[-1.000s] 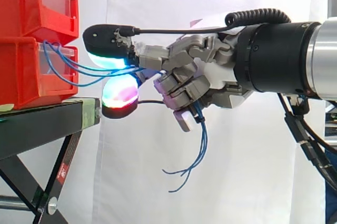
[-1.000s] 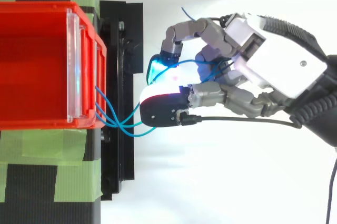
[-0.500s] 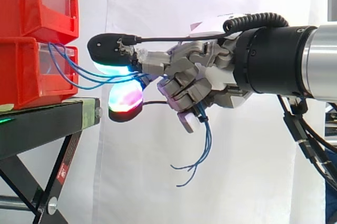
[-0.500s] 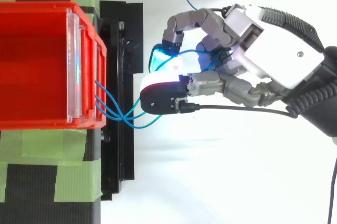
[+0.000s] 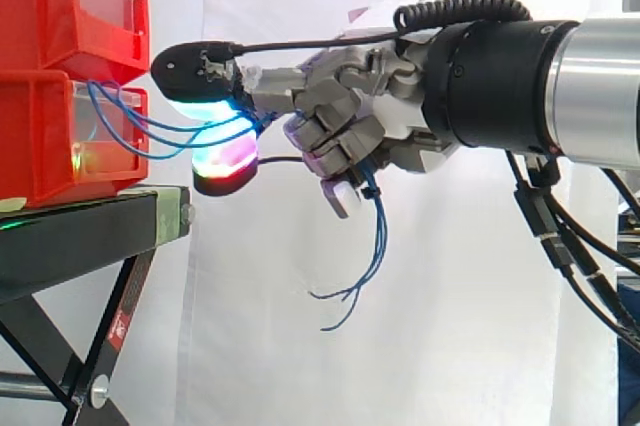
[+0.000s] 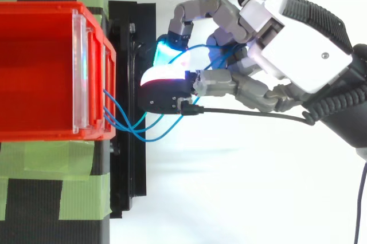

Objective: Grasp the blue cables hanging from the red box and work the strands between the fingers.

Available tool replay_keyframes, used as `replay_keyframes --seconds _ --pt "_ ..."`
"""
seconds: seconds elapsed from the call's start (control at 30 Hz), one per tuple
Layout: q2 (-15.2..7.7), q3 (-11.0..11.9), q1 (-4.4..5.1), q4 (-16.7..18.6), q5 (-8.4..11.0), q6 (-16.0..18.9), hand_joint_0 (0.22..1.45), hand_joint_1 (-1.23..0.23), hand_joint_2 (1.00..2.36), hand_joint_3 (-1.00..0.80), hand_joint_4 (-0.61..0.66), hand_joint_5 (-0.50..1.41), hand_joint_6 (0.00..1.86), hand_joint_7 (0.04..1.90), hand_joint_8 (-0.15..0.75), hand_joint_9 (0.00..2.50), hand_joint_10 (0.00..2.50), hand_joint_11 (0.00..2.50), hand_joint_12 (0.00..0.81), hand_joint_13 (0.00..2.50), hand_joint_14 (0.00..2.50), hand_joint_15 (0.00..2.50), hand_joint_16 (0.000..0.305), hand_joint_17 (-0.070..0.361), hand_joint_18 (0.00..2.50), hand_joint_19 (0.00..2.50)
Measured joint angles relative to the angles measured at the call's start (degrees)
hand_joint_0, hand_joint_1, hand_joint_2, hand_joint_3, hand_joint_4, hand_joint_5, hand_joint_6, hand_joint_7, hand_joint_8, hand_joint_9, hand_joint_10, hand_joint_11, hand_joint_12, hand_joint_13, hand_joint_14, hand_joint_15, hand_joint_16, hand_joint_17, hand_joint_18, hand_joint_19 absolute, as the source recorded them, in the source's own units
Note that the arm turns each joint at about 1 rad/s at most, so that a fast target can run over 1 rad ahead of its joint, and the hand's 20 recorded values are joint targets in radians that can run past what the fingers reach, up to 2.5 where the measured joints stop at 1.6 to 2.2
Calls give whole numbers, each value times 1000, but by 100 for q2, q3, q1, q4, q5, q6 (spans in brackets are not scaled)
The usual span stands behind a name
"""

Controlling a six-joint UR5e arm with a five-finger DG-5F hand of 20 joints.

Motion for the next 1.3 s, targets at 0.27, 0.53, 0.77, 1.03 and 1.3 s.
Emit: replay_keyframes --seconds 0.27,0.53,0.77,1.03,1.3 --pt "0 68 -6 -71 -15 56 961 -572 1017 -139 267 -90 1128 991 428 1200 2500 2500 544 1589 2500 1631 63 141 1829 947" --pt "1 71 11 -200 -11 348 1013 -529 1015 80 264 -133 1298 957 428 1200 2500 2500 544 1589 2500 1631 63 141 1829 947" --pt "1 71 27 -548 -49 1083 1022 -546 1018 98 277 -184 1405 974 428 1200 2500 2500 544 1589 2500 1631 63 141 1829 947" --pt "1 71 35 -1359 -406 2246 1073 -678 1006 336 291 -246 1689 938 428 1200 2500 2500 544 1589 2500 1631 63 141 1829 947" --pt "1 66 42 -1696 -537 3472 1118 -669 1006 348 264 -182 1744 937 428 1200 2500 2500 544 1589 2500 1631 63 141 1829 947"
